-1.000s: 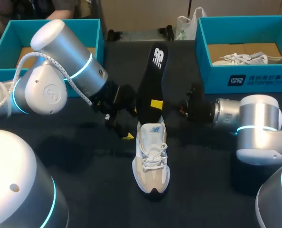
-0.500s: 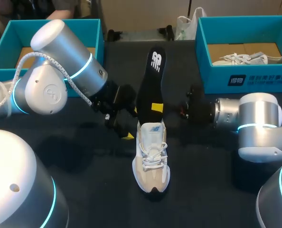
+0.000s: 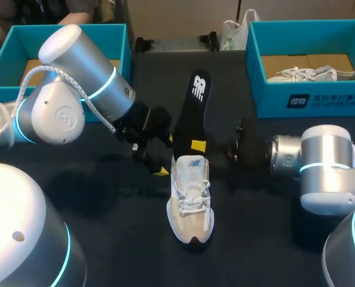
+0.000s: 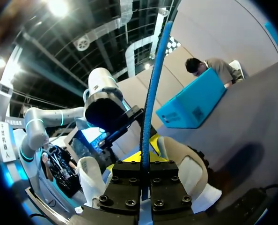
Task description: Take the shoe out of the shoebox, open the shoe tongue, remove and reinsert the insole, then place the shoe into the shoebox
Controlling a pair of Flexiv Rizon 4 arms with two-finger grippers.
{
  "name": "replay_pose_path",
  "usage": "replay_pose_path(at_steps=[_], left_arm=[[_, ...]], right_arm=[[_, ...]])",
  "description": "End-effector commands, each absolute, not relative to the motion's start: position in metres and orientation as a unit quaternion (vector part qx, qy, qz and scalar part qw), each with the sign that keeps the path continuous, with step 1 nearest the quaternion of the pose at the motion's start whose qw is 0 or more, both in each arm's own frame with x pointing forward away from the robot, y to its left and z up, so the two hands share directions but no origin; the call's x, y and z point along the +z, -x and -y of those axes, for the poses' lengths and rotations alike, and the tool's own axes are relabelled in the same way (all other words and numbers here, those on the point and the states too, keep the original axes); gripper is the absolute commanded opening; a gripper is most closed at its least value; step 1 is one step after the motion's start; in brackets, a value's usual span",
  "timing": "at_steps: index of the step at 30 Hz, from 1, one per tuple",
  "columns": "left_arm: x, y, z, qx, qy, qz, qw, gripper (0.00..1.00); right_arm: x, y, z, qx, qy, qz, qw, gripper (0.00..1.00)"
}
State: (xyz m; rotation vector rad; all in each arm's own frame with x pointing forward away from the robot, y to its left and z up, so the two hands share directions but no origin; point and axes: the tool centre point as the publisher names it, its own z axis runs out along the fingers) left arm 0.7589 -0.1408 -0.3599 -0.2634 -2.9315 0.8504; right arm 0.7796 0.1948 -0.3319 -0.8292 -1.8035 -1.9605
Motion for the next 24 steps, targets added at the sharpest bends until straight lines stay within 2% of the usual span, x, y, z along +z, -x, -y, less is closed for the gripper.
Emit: replay_pose_path(at_steps=[1, 11, 24], left_arm=[[-0.360, -0.759, 0.141, 0.277, 0.086, 0.956, 0.039, 1.00], [-0.360, -0.759, 0.141, 0.277, 0.086, 0.956, 0.039, 1.00], [-0.360, -0.759, 0.141, 0.277, 0.086, 0.956, 0.039, 1.00]], right_arm=[[-0.336, -0.771, -0.196, -0.686, 0.300, 0.638, 0.180, 0.00], [-0.357, -0.752, -0.200, -0.680, 0.323, 0.625, 0.208, 0.00], [-0.360, -0.744, -0.209, -0.643, 0.327, 0.648, 0.243, 0.00]])
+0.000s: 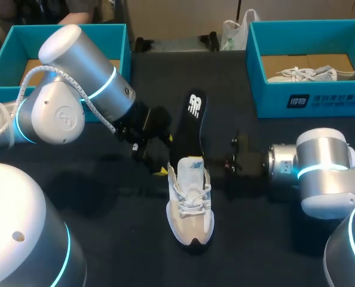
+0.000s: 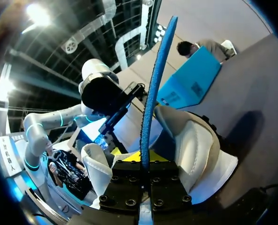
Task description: Take the shoe out of the shoebox, open the shoe tongue, remove and reinsert the insole, then place the shoe into the shoebox
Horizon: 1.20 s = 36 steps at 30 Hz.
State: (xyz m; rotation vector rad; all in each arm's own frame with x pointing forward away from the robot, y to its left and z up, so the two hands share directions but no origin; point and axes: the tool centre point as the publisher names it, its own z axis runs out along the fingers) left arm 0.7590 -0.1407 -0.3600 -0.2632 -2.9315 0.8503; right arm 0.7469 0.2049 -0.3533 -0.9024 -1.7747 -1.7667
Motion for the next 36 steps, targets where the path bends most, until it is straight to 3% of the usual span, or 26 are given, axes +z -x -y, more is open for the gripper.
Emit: replay_pose_path(at_steps=[1, 5, 7, 10, 24, 29, 36], left_arm=[[-0.360, -0.759, 0.141, 0.277, 0.086, 0.956, 0.039, 1.00], [-0.360, -0.759, 0.141, 0.277, 0.086, 0.956, 0.039, 1.00], [-0.360, -0.759, 0.141, 0.277, 0.086, 0.956, 0.039, 1.00], [-0.360, -0.759, 0.141, 0.277, 0.086, 0.956, 0.039, 1.00], [-0.360, -0.759, 0.141, 0.277, 0.086, 0.956, 0.039, 1.00], [-0.360, -0.759, 0.141, 0.277, 0.086, 0.956, 0.039, 1.00], [-0.360, -0.759, 0.141, 0.277, 0.086, 0.956, 0.039, 1.00]], right_arm=[[-0.360, -0.745, -0.209, -0.646, 0.324, 0.645, 0.247, 0.00], [-0.357, -0.746, -0.210, -0.654, 0.310, 0.641, 0.256, 0.00], [-0.354, -0.747, -0.210, -0.655, 0.304, 0.642, 0.258, 0.08], [-0.351, -0.748, -0.210, -0.656, 0.296, 0.643, 0.261, 0.11], [-0.336, -0.756, -0.214, -0.655, 0.266, 0.657, 0.262, 0.15], [-0.333, -0.759, -0.214, -0.656, 0.260, 0.658, 0.264, 0.25], [-0.325, -0.765, -0.216, -0.656, 0.245, 0.663, 0.264, 0.25]])
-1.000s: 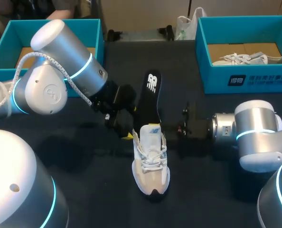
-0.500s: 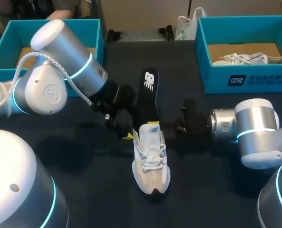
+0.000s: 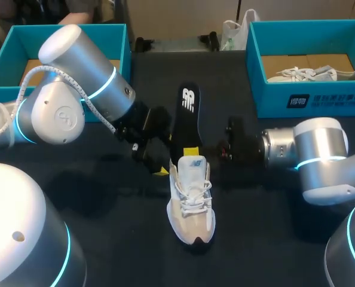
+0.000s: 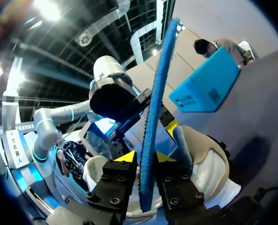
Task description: Take the shoe out of the shoebox, open the shoe tongue, remove and reinsert the insole, then place the shoe into the shoebox
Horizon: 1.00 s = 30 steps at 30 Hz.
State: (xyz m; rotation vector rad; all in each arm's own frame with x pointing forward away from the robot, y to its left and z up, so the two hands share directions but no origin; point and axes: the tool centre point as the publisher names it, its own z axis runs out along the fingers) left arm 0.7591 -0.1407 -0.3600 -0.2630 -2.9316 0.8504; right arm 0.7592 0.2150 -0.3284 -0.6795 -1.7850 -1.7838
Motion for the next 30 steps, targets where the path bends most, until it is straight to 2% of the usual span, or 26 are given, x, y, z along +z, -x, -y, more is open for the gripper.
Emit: replay_pose_path(at_steps=[1, 11, 14, 27, 30], left_arm=[[-0.360, -0.759, 0.141, 0.277, 0.086, 0.956, 0.039, 1.00], [-0.360, -0.759, 0.141, 0.277, 0.086, 0.956, 0.039, 1.00], [-0.360, -0.759, 0.141, 0.277, 0.086, 0.956, 0.039, 1.00], [-0.360, -0.759, 0.141, 0.277, 0.086, 0.956, 0.039, 1.00], [-0.360, -0.759, 0.141, 0.277, 0.086, 0.956, 0.039, 1.00]], right_arm=[[-0.323, -0.766, -0.217, -0.656, 0.244, 0.664, 0.264, 0.25], [-0.312, -0.782, -0.223, -0.660, 0.232, 0.664, 0.265, 0.26], [-0.308, -0.788, -0.223, -0.669, 0.237, 0.656, 0.258, 0.33], [-0.299, -0.797, -0.226, -0.672, 0.238, 0.654, 0.253, 0.26], [-0.296, -0.796, -0.227, -0.671, 0.239, 0.655, 0.253, 0.20]])
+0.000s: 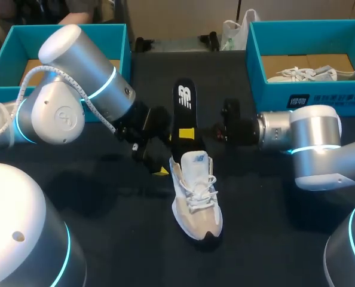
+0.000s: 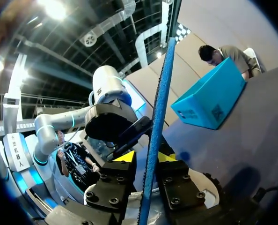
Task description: Take the shoe out of the shoebox, open the shoe tongue, remove and reinsert the insole, then place the shoe into the shoebox
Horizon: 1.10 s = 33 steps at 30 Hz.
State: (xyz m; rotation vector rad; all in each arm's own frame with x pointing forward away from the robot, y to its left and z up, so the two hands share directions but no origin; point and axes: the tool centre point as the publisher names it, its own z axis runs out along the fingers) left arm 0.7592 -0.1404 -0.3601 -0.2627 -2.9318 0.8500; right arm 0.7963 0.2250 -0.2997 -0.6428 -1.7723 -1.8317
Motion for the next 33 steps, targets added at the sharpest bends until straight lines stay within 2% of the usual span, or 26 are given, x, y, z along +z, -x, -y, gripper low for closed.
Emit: replay_pose_path(at_steps=[1, 2, 8, 33], left_arm=[[-0.360, -0.759, 0.141, 0.277, 0.086, 0.956, 0.039, 1.00], [-0.360, -0.759, 0.141, 0.277, 0.086, 0.956, 0.039, 1.00], [-0.360, -0.759, 0.141, 0.277, 0.086, 0.956, 0.039, 1.00], [-0.360, -0.759, 0.141, 0.277, 0.086, 0.956, 0.039, 1.00]], right_arm=[[-0.295, -0.797, -0.227, -0.671, 0.239, 0.655, 0.253, 0.12], [-0.294, -0.797, -0.228, -0.671, 0.240, 0.655, 0.252, 0.00], [-0.296, -0.796, -0.229, -0.663, 0.242, 0.659, 0.260, 0.00], [-0.352, -0.745, -0.221, -0.625, 0.305, 0.645, 0.317, 0.00]])
